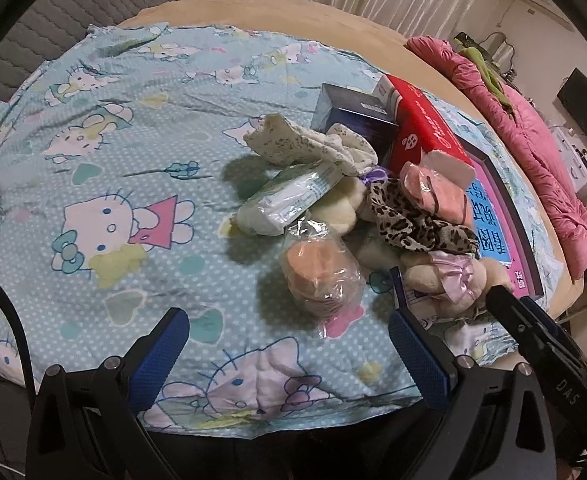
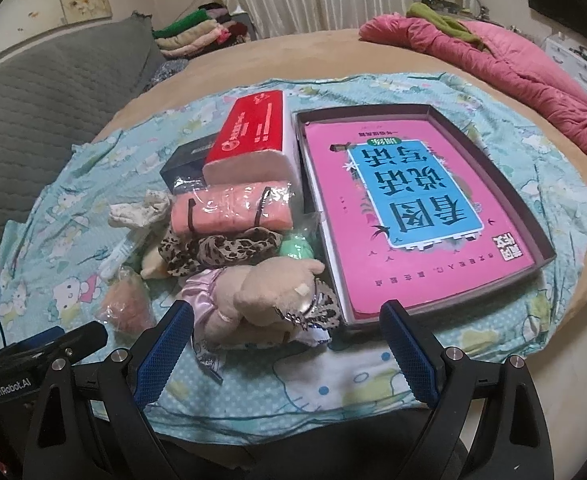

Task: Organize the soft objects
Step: 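Grasp the bagged peach sponge with the left tool while the right tool grasps the beige plush bear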

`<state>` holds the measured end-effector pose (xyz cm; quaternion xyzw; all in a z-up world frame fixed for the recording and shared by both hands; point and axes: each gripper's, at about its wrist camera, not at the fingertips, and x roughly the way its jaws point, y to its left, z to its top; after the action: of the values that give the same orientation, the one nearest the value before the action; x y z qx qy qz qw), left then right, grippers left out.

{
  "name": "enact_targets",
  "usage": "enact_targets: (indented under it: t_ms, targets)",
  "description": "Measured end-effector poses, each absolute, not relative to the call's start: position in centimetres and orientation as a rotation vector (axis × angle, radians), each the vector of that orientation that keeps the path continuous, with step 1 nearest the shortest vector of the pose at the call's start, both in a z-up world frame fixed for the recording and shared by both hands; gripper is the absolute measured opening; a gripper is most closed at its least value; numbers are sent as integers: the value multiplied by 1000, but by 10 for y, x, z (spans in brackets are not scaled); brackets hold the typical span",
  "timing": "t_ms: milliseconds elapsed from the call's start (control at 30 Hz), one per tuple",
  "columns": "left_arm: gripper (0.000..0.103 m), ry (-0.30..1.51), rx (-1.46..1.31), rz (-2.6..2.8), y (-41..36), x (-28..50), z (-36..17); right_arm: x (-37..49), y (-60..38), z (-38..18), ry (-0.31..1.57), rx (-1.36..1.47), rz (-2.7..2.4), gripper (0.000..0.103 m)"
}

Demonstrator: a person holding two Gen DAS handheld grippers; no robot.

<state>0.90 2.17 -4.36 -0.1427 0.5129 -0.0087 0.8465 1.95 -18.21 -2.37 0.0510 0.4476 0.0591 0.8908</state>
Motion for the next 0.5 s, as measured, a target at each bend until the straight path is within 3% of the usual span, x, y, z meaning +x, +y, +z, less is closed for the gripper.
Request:
enact_targets:
  t_ms: [133,300,500]
  targets:
    - [101,1096,-300,-31,14,18,-48,25,-179,-27,931,101,123,89]
    - [100,1102,-297,-42,6,26,-54,32,-175,-34,957,98,135,68]
    - [90,1135,-331,-55,5,35,-65,35,-176,-33,926,107,136,58]
